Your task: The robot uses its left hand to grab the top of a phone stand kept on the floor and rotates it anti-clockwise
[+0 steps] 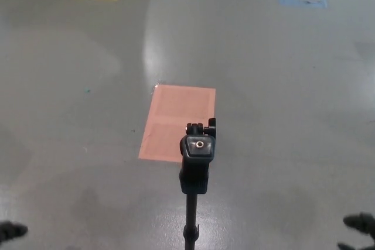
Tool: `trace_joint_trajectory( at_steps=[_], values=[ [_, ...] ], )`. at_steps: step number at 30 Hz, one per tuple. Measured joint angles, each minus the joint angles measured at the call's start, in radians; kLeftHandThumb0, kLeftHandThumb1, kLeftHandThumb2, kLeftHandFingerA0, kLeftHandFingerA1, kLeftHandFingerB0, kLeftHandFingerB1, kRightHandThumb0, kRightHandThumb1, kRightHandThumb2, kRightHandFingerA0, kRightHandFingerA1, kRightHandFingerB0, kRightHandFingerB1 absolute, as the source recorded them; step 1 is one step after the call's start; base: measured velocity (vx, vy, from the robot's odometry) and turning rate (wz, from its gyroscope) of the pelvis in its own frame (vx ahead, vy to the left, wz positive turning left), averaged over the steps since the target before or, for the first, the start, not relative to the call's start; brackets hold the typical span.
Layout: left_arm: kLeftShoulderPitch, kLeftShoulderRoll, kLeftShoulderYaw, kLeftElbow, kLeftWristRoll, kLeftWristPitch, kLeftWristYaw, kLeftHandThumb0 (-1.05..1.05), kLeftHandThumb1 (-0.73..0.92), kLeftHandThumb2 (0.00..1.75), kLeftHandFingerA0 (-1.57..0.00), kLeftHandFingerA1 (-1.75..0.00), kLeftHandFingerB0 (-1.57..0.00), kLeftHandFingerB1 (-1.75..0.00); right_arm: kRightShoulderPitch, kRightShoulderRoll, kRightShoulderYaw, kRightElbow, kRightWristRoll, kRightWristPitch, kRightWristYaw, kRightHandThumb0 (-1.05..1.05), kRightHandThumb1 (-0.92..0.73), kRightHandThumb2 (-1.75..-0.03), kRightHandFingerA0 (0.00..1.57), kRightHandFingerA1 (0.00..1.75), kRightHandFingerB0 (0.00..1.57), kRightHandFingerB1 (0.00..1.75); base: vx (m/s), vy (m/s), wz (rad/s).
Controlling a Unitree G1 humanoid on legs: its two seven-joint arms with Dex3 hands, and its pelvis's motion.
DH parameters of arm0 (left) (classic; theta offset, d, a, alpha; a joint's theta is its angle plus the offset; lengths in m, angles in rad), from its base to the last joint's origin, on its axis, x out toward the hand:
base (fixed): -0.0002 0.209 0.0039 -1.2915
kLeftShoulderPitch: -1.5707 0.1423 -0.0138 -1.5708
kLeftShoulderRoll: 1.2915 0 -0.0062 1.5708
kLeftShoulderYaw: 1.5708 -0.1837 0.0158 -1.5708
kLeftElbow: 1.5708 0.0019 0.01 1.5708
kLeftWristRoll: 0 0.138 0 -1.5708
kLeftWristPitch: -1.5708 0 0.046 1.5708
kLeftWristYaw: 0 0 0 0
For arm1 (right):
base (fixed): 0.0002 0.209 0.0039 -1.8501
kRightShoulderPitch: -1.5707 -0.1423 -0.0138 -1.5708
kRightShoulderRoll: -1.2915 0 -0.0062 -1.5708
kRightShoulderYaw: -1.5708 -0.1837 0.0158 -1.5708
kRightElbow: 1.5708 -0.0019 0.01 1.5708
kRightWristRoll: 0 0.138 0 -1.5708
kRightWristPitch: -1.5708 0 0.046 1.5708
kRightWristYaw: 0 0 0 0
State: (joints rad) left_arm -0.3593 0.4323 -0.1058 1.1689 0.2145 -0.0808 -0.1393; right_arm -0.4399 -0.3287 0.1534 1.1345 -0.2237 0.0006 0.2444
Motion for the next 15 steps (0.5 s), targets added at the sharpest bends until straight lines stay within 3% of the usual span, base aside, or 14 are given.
trace_joint_trajectory(
  at_steps=[2,3,4,5,7,8,11,12,15],
  values=[
    [-0.034,0.018,-0.006,0.037,0.006,-0.016,-0.015,-0.34,0.65,0.59,-0.53,-0.40,-0.24,-0.30,-0.040,-0.017,0.015,0.040,-0.008,-0.002,0.034,-0.45,-0.68,-0.80,0.28,0.46,0.06,0.27,0.00,0.000,0.00],
    [-0.040,0.022,-0.005,0.045,0.006,-0.022,-0.017,-0.34,0.65,0.59,-0.55,-0.40,-0.25,-0.30,-0.047,-0.021,0.020,0.050,-0.009,-0.002,0.044,-0.38,-0.79,-0.67,0.31,0.40,0.09,0.21,0.00,0.000,0.00],
    [-0.042,0.024,-0.004,0.051,0.006,-0.027,-0.018,-0.34,0.65,0.59,-0.55,-0.40,-0.25,-0.30,-0.050,-0.024,0.023,0.058,-0.010,-0.003,0.052,-0.38,-0.79,-0.67,0.31,0.40,0.09,0.21,0.00,0.000,0.00],
    [-0.044,0.025,-0.002,0.056,0.006,-0.033,-0.019,-0.32,0.63,0.59,-0.47,-0.39,-0.24,-0.30,-0.054,-0.027,0.026,0.068,-0.012,-0.004,0.061,-0.38,-0.79,-0.67,0.31,0.39,0.09,0.20,0.00,0.000,0.00],
    [-0.044,0.025,0.002,0.063,0.005,-0.050,-0.018,-0.32,0.63,0.59,-0.47,-0.39,-0.24,-0.30,-0.058,-0.031,0.034,0.085,-0.016,-0.009,0.081,-0.38,-0.79,-0.67,0.31,0.39,0.09,0.20,0.00,0.000,0.00],
    [-0.043,0.024,0.009,0.063,0.004,-0.062,-0.015,-0.42,0.55,0.71,-0.30,-0.41,-0.19,-0.36,-0.061,-0.032,0.038,0.091,-0.018,-0.011,0.089,-0.37,-0.79,-0.67,0.32,0.39,0.09,0.21,0.00,0.000,0.00],
    [-0.041,0.017,0.022,0.043,0.002,-0.104,0.002,-0.32,0.64,0.60,-0.35,-0.34,-0.20,-0.29,-0.069,-0.032,0.040,0.102,-0.023,-0.014,0.103,-0.44,-0.67,-0.79,0.29,0.46,0.07,0.27,0.00,0.000,0.00],
    [-0.039,0.015,0.025,0.036,0.001,-0.111,0.005,-0.37,0.55,0.66,-0.28,-0.39,-0.19,-0.34,-0.070,-0.032,0.040,0.103,-0.023,-0.014,0.105,-0.45,-0.67,-0.80,0.31,0.47,0.07,0.26,0.00,0.000,0.00],
    [-0.029,-0.001,0.041,-0.011,-0.003,-0.150,0.019,-0.40,0.53,0.66,-0.22,-0.38,-0.17,-0.33,-0.075,-0.032,0.038,0.110,-0.024,-0.015,0.110,-0.37,-0.78,-0.67,0.35,0.40,0.08,0.19,0.00,0.000,0.00]
  ],
)
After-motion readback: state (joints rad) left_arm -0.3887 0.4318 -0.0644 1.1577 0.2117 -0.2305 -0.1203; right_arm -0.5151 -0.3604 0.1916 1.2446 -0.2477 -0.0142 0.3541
